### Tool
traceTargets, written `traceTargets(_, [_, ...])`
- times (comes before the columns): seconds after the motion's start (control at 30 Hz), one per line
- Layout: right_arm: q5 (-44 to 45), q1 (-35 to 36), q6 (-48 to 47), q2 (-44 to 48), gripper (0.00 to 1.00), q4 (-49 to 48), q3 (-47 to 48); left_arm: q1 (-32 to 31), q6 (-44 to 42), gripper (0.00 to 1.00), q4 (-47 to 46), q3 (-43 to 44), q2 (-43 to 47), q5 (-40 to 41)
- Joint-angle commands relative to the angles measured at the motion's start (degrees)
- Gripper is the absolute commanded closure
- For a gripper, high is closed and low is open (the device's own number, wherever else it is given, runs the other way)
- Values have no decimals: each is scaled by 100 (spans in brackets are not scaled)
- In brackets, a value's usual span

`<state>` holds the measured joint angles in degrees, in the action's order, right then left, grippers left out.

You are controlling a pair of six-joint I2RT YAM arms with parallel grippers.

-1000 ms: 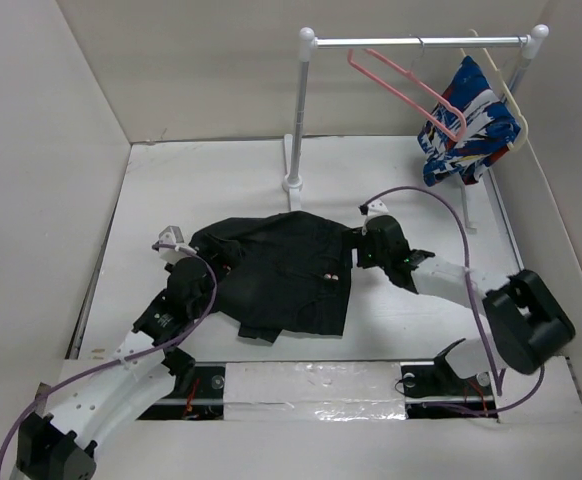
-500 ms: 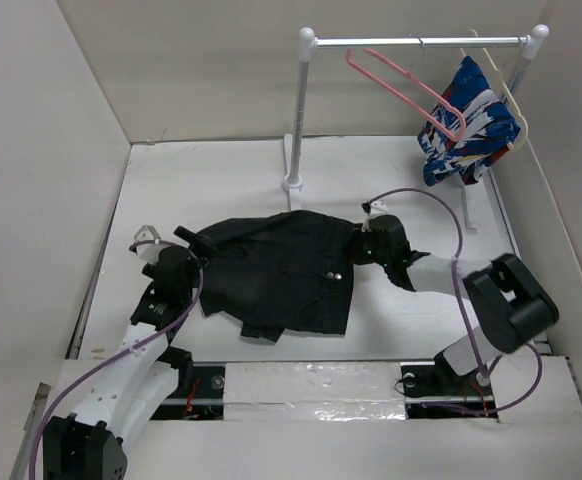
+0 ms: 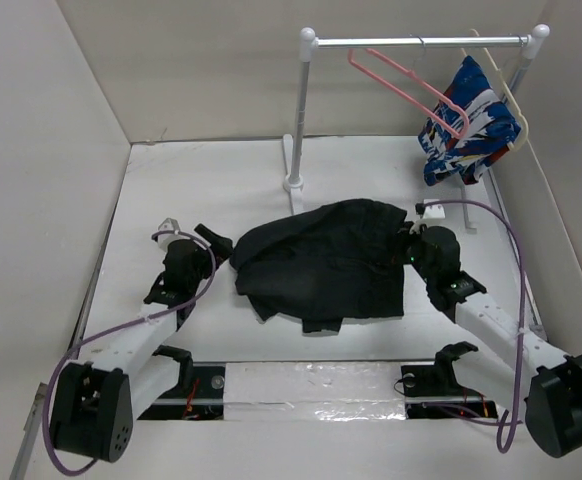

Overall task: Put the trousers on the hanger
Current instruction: Flatten out the trousers at the center of the board.

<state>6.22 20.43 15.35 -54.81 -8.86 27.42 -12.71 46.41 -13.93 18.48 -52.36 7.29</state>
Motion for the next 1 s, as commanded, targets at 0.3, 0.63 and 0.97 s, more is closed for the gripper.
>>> traceTargets(0.3, [-147, -109, -261, 172, 100, 175, -105, -540, 149, 31, -1770, -117, -1759, -931])
traceTargets(0.63, [-578, -48, -542, 952, 100, 1227, 684, -258, -167, 100, -297, 1507, -1227, -291])
traceTargets(0.97, [-1957, 1015, -376, 2491, 100, 3029, 2600, -258, -1134, 100, 2140, 4101, 990, 994])
